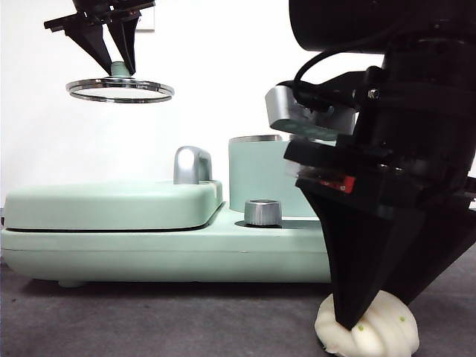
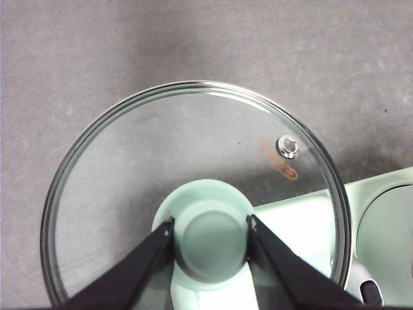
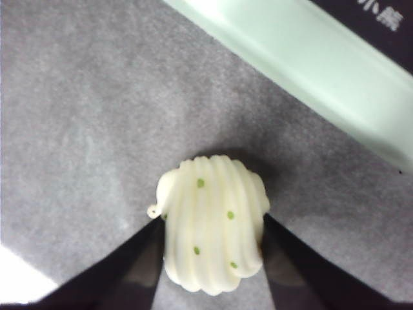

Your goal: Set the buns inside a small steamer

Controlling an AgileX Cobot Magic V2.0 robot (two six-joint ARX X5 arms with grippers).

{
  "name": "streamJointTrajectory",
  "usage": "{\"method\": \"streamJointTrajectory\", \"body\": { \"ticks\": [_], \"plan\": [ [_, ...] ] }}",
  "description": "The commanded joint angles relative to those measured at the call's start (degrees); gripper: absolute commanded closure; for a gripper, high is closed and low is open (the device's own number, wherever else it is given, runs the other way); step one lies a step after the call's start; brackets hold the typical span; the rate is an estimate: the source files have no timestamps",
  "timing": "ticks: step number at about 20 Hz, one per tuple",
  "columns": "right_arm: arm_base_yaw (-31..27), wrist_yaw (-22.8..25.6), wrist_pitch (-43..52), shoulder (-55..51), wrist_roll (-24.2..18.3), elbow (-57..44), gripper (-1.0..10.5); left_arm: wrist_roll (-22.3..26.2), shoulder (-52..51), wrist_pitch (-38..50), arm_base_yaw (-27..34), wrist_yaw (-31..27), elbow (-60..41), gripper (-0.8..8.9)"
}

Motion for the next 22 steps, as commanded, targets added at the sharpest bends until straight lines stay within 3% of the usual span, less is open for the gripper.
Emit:
{"method": "streamJointTrajectory", "body": {
  "ticks": [1, 5, 10, 15, 22],
  "plan": [
    [0.5, 0.2, 0.6, 0.8, 0.6, 0.2, 8.1, -0.1, 0.0, 0.9, -0.1, 0.1, 2.3, 6.95],
    [0.2, -0.8, -2.4, 0.7, 0.6, 3.5, 8.1, -0.3, 0.0, 0.9, -0.2, 0.1, 2.3, 6.95],
    [-1.4, -0.9, -19.6, 0.7, -0.2, 20.3, 8.1, -0.2, 0.0, 1.0, -0.2, 0.1, 2.3, 6.95],
    [-9.3, -1.6, -34.4, 7.0, -8.5, 43.5, 8.0, -0.2, 0.0, 1.0, -0.2, 0.1, 2.3, 6.95],
    [-19.7, 0.3, -38.3, 26.8, -14.5, 68.4, 8.0, -0.3, 0.0, 1.0, -0.2, 0.1, 2.3, 6.95]
  ]
}}
